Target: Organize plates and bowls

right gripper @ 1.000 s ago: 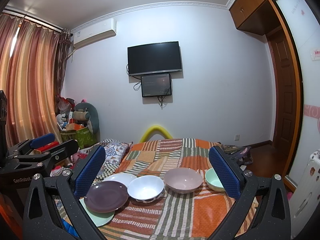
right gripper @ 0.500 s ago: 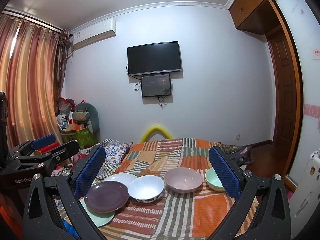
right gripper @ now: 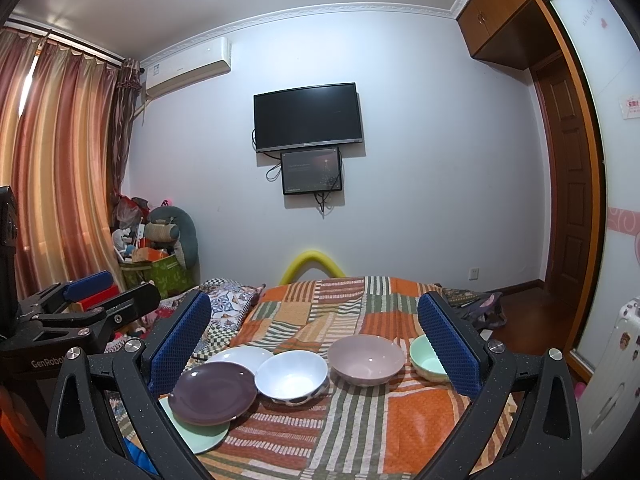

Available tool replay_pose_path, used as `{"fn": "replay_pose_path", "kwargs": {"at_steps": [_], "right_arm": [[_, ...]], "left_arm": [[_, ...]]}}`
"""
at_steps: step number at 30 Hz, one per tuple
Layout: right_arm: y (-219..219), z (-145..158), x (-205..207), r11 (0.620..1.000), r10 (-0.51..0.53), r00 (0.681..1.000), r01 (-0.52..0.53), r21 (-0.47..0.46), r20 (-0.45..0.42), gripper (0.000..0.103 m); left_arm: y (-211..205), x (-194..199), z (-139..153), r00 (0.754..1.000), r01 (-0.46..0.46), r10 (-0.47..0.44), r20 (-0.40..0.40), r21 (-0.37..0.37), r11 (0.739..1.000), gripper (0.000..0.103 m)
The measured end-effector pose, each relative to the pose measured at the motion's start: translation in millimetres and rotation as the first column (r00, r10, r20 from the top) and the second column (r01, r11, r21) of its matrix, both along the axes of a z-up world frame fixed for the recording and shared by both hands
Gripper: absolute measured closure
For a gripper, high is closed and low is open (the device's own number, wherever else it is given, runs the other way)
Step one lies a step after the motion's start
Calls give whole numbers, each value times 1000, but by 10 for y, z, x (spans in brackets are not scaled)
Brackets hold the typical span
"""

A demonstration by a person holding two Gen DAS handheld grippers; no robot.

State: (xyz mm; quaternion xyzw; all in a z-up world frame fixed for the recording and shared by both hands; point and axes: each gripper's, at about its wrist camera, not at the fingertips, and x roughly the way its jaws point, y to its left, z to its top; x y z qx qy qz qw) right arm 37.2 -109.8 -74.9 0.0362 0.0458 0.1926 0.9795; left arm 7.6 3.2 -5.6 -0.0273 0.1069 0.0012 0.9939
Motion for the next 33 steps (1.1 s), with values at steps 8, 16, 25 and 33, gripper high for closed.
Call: {"fn": "replay_pose_path", "kwargs": {"at_steps": [8,16,25,33], "right_arm": [[4,-19,-4,1000,-1,1000,1,2,3,0],[3,-21,2,1000,-1,1000,1,3,2,0],[33,-55,30,1000,7,1000,-7,5,-13,0],[245,-310,224,997,75,991,-79,-27,-109,0]], "left_arm": [[2,3,2,1000,-1,1,1,-1,1000,0],[0,3,-2,1000,-1,1,1,-2,1000,0],[47,22,-47,1000,-6,6,-9,5,1000,0],[251,103,-292,996,-65,70,-62,77,995,0]]}}
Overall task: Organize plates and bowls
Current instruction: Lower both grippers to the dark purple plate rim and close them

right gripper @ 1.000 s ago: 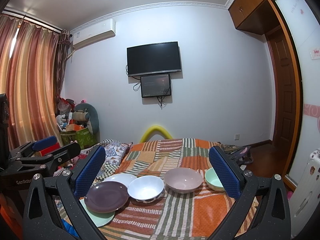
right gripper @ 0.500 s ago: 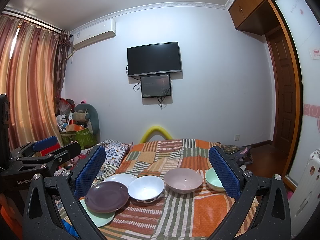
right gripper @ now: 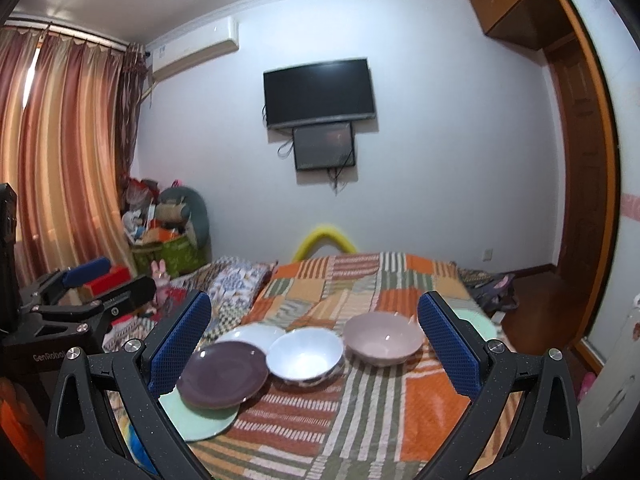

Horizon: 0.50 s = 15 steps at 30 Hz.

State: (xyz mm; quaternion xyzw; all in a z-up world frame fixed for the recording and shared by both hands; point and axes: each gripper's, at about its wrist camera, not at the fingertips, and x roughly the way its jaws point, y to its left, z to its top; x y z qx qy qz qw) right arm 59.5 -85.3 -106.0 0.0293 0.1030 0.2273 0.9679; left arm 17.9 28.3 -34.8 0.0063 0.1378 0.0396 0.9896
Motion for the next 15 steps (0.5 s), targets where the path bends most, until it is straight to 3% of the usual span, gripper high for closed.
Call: {"fn": "replay_pose_path", "kwargs": {"at_steps": [4,8,10,15], "right_arm": [[143,-148,114,999,46,997,-47,-24,-54,1],[301,-292,230,994,77,991,-85,-63,-111,21],[373,-369,309,992,91,985,-103,-77,-145,26],[563,-529,503,984,114,969,-140,-109,-221,39]], "left_arm": [[243,107,-198,997,-18,15,-71,-40,999,0],[526,212,-384,991,-55,44,-129,-78,995,8],[657,285,-485,985,-78,64,-158,-89,993,16],[1042,473,-765,970,-129,98,-221,-129,983,22]]}}
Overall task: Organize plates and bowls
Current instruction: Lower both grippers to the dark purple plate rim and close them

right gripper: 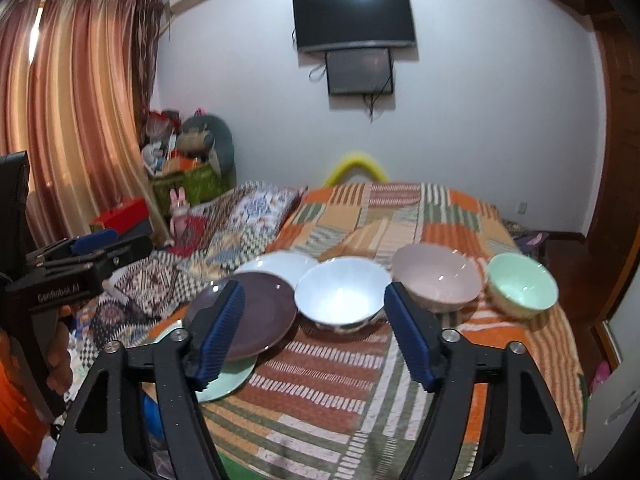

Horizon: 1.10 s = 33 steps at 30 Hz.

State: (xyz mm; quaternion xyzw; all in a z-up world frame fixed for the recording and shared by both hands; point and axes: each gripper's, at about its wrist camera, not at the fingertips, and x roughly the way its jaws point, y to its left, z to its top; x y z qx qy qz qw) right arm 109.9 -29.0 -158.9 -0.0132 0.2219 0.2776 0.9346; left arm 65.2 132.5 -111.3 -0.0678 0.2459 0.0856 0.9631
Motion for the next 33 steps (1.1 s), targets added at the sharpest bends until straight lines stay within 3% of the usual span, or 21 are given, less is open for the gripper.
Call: {"fn": "replay_pose_path", "kwargs": {"at_steps": [8,13,23,27,33], "right_arm": [[391,-280,329,996,59,993,-66,-67,-98,48],[679,-526,563,988,91,976,-113,-102,-200,60],[909,-928,897,982,109,932,-155,-109,-345,75],[957,-1024,974,983,102,918,-153,-105,-384,77],[1065,-1122,1028,983,87,909,-145,-114,-407,80]], "left_arm": [[527,364,-492,991,-37,38,-131,11,999,39],[855,572,-781,977,-29,12,-211,-75,997,59],[1145,921,-1254,951,-21,-17,-309,-121,992,65],[1237,1032,-1419,939,-20,-32,-341,-147,989,74],[1297,1130,-1576,929,-17,-46,-366,-167,986,76]]}}
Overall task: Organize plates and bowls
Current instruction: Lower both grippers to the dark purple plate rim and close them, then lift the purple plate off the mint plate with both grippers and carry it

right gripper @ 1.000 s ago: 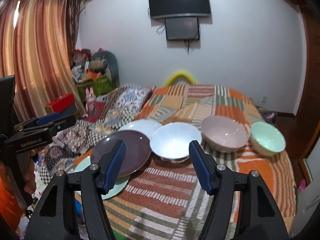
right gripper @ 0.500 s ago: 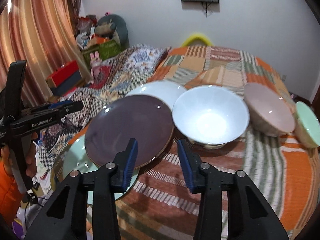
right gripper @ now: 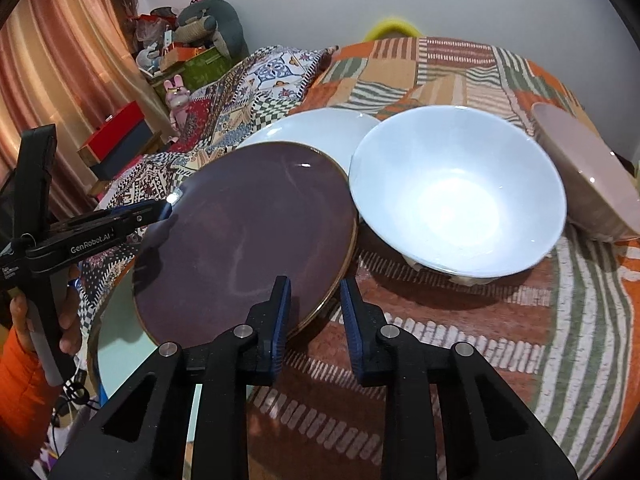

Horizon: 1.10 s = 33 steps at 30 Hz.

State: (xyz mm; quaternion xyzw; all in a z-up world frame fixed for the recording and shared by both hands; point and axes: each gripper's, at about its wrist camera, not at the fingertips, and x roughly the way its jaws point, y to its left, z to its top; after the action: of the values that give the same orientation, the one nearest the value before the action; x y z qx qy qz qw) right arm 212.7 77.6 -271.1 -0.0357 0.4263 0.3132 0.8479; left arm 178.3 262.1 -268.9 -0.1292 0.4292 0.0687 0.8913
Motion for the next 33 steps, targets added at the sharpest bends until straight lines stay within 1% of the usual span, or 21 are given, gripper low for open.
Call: {"fn": "replay_pose_path", "kwargs": {"at_steps": [4,6,10,16,21,24,28,33], "right_arm": [[15,-44,52,1000,-10,1000,10,2,-27,80],[22,-65,65,1000,-7,999,7,1,-42,80],[64,-67,82,1000,0,999,-1,-10,-41,80],[76,-56,97,1000,5,999,-5,-18,-33,80],[43,-12,68,1000,6,1000,-6,7,-20,83],[23,3,67,1000,7,1000,-6,19,-21,83],[6,30,44,1000,5,1000,-4,17,-7,83],[-40,79,-27,1000,10,1000,-10,24,11,84]], "left_arm": [[24,29,-58,1000,11,-11,2,-48,999,79],[15,39,-61,1000,13,-13,6,-47,999,79],[0,52,-58,1000,14,-13,7,-41,999,80],[54,15,-47,1000,-14,14,6,-83,996,81],[37,-41,-30,1000,-25,25,8,-81,996,81],[-18,-68,-18,1000,-26,26,6,-47,999,81],[-65,-137,14,999,-29,30,13,-40,999,81],[-158,-225,129,999,-30,30,33,-2,1000,81]]}}
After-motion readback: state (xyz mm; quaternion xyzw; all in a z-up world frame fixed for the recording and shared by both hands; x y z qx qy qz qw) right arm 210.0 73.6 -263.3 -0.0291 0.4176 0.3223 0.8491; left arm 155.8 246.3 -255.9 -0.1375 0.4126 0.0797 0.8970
